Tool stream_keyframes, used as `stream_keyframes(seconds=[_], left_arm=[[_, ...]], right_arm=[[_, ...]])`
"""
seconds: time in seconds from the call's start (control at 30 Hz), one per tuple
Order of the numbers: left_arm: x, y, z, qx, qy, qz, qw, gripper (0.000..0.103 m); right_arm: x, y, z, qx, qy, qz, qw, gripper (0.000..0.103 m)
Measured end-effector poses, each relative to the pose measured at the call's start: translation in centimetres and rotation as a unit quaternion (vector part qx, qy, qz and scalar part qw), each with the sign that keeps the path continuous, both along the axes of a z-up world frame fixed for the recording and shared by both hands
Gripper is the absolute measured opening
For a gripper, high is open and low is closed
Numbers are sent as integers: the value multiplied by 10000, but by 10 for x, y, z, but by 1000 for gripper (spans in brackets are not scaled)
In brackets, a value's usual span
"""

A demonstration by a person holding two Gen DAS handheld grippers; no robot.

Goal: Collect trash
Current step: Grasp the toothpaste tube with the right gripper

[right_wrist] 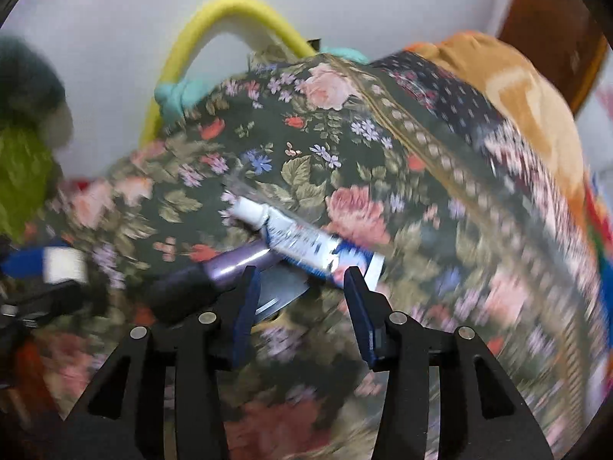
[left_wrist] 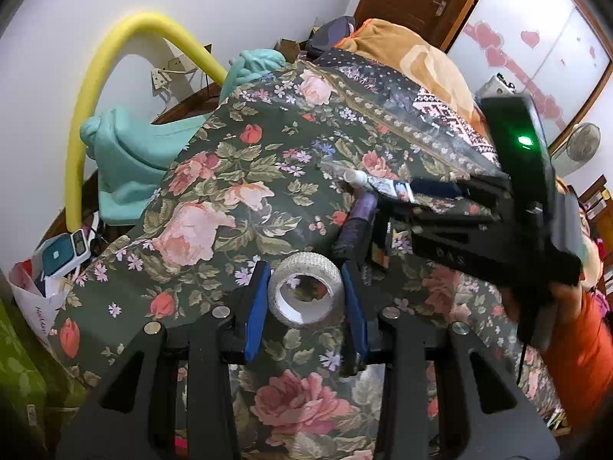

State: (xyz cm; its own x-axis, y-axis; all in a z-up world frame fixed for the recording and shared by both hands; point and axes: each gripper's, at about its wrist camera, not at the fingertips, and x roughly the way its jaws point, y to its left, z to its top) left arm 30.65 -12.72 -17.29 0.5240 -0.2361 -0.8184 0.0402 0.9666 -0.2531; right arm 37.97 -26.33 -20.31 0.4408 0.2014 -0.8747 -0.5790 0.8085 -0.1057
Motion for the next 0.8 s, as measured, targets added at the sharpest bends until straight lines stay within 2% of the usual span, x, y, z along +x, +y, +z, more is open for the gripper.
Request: stream_keyframes(seconds=[0.1,0.2,0.3,0.33,0.37,0.5,0.7,0.8], left_arm=[[1,2,-3,9,37,27,10000,37],[2,5,-5,-115,53,104,9999,37],[4,5,-6,-102,56,130,9998,37],[4,5,-7,-97,69,125,9999,37],[5,5,-8,-96,80,117,9999,37],[4,4,-8,-18,97,56,9999,37],[0,7,-3,-6,33,100,9999,37],[0,9,-2,-11,15,143,9999,37]], right_arm=[[10,6,-7,-371,-198,338,9985,41],[22,6,-13,-301,-96,543,9980,41],[30,2,-14,-133,-56,475,9988,25],[33,-1,-14,35,143,480,9987,5],[35,-5,-14,273,345,408,9982,2],[30,-15,-6,656,332,235,9970,2],[24,-32,18,1263,737,-204,9890,3],[36,-36,26,1603,1041,-581,9798,14]])
